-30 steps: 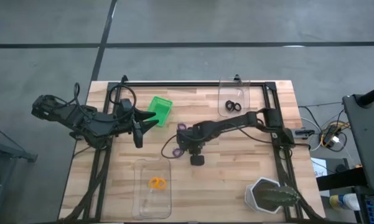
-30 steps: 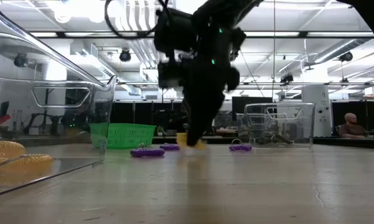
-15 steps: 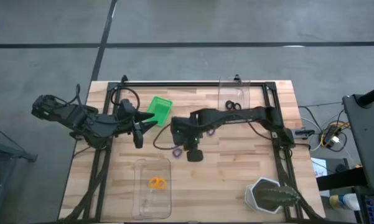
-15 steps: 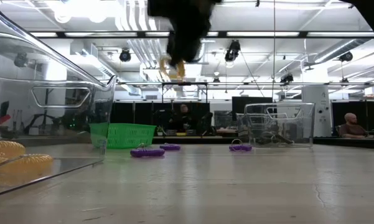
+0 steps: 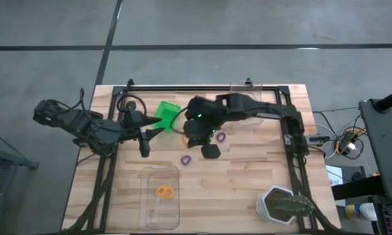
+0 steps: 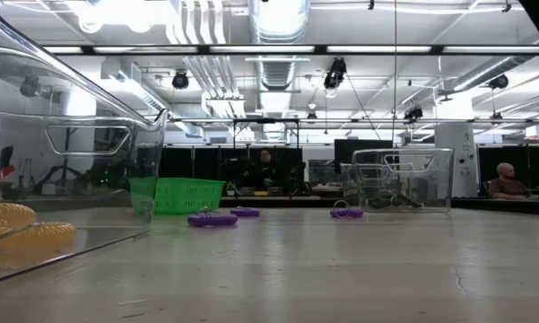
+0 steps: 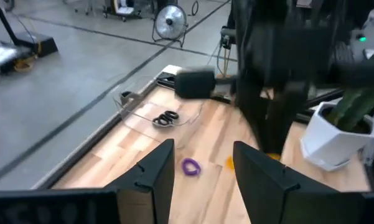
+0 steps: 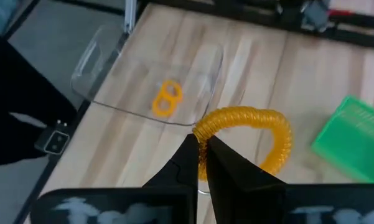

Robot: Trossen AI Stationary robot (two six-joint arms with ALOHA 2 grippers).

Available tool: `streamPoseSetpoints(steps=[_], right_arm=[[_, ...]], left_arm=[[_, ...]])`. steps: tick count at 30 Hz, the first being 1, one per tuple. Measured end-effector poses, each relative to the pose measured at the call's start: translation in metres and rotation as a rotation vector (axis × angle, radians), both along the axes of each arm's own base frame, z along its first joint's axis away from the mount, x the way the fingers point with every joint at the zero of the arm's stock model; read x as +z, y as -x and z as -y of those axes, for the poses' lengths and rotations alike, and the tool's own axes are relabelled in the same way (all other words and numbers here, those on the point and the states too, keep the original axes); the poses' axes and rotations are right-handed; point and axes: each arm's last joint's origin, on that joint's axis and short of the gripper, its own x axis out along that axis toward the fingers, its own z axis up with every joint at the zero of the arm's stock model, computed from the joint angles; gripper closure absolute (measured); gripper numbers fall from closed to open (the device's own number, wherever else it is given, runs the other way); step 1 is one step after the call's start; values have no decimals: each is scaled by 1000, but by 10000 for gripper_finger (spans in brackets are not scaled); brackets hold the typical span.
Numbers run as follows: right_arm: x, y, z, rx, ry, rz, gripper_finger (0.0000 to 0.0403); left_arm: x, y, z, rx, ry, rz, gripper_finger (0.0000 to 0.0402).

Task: Sort spring keychains
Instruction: Put the yellow spring keychain into the bottom transparent bin

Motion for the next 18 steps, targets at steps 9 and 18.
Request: streamPoseSetpoints(steps=[9,18], right_arm=[[38,16,5,3,-51,188,390],[50,14,8,-8,-70,291,390]], left_arm=[[2,-5,2,-17,-116,-14,246],[1,-15,6,-38,-182,-22,246]])
